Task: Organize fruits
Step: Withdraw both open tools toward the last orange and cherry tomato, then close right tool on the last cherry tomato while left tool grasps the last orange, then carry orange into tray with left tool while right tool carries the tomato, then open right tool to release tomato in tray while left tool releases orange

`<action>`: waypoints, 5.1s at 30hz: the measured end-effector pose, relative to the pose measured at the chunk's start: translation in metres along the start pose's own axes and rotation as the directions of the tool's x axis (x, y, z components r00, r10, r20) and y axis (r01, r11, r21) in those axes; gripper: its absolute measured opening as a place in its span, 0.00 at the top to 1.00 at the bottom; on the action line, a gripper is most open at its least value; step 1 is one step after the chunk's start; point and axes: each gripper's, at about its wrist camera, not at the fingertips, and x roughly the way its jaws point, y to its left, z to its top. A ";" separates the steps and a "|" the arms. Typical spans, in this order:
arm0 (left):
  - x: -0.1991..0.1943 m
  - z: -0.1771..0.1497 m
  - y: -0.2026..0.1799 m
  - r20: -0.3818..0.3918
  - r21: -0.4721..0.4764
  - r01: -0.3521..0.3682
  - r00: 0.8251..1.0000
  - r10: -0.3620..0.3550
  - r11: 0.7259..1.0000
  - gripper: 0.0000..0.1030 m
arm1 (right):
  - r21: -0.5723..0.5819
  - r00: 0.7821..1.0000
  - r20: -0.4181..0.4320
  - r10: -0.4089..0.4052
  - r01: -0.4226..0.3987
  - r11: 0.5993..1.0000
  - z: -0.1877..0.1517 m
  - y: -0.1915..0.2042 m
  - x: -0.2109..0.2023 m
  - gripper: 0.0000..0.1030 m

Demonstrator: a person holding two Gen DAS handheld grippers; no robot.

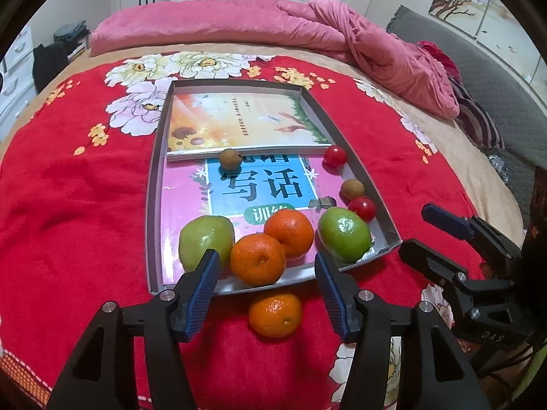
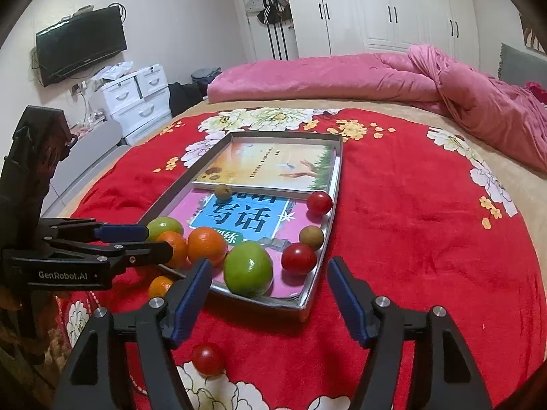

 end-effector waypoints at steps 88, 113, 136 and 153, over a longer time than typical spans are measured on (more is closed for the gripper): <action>-0.013 -0.025 -0.015 -0.021 -0.038 0.087 0.996 -0.088 0.996 0.58 | -0.016 0.990 -0.047 0.135 -0.136 0.991 -0.017 0.019 -0.014 0.72; 0.018 -0.001 -0.039 -0.041 0.012 0.091 0.995 -0.090 0.996 0.58 | 0.026 0.999 -0.002 0.039 -0.039 0.999 0.000 -0.007 -0.002 0.72; 0.029 0.007 -0.039 -0.035 0.030 0.072 0.997 -0.071 0.997 0.58 | 0.016 0.997 -0.073 0.031 -0.030 0.999 -0.005 -0.006 0.023 0.72; 0.029 0.006 -0.041 -0.037 0.039 0.070 0.997 -0.068 0.997 0.58 | 0.019 0.998 -0.059 -0.023 0.024 1.000 -0.003 -0.009 0.017 0.51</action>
